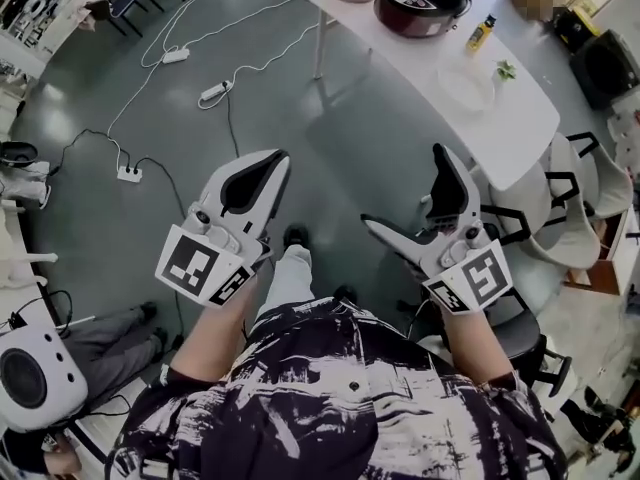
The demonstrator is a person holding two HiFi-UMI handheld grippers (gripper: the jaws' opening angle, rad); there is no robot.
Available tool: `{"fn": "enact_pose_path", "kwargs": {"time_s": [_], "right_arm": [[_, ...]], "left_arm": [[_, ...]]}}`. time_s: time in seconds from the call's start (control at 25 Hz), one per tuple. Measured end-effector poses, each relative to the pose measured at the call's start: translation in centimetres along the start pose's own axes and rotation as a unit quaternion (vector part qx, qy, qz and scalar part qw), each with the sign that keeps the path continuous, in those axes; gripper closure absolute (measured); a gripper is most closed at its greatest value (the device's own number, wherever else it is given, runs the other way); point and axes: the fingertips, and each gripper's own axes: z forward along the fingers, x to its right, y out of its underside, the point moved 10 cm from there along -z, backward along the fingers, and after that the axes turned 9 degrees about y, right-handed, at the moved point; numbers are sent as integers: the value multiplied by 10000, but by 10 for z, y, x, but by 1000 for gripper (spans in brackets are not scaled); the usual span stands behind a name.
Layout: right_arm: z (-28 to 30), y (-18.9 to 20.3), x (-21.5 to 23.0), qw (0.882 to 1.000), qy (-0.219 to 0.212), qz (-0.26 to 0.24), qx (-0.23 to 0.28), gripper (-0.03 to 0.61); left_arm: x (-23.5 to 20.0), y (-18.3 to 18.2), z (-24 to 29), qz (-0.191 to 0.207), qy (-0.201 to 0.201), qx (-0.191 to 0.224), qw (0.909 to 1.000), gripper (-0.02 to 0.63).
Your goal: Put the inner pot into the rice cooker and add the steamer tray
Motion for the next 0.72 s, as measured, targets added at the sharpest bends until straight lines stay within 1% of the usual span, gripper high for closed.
{"fn": "enact_pose_path", "kwargs": {"time_s": [0.12,0.28,0.52,0.6,0.72], "right_arm": [[41,5,7,9999,72,-87,-16,35],[111,8,20,9996,178,-233,-54,35],[209,17,28,9987,403,-265,-159,37],[233,19,32,9984,484,-236,-195,37],[258,23,45,9978,571,-203,-263,35]], "left_arm": [[-45,6,12,-35,103,99,9999,609],[-122,8,34,-104,324,200,9992,609],[-222,3,59,-64,774,83,9969,609],[-250,-1,69,-40,888,62,9960,609],[-278,-3,88,-62,1000,62,9949,609]]}}
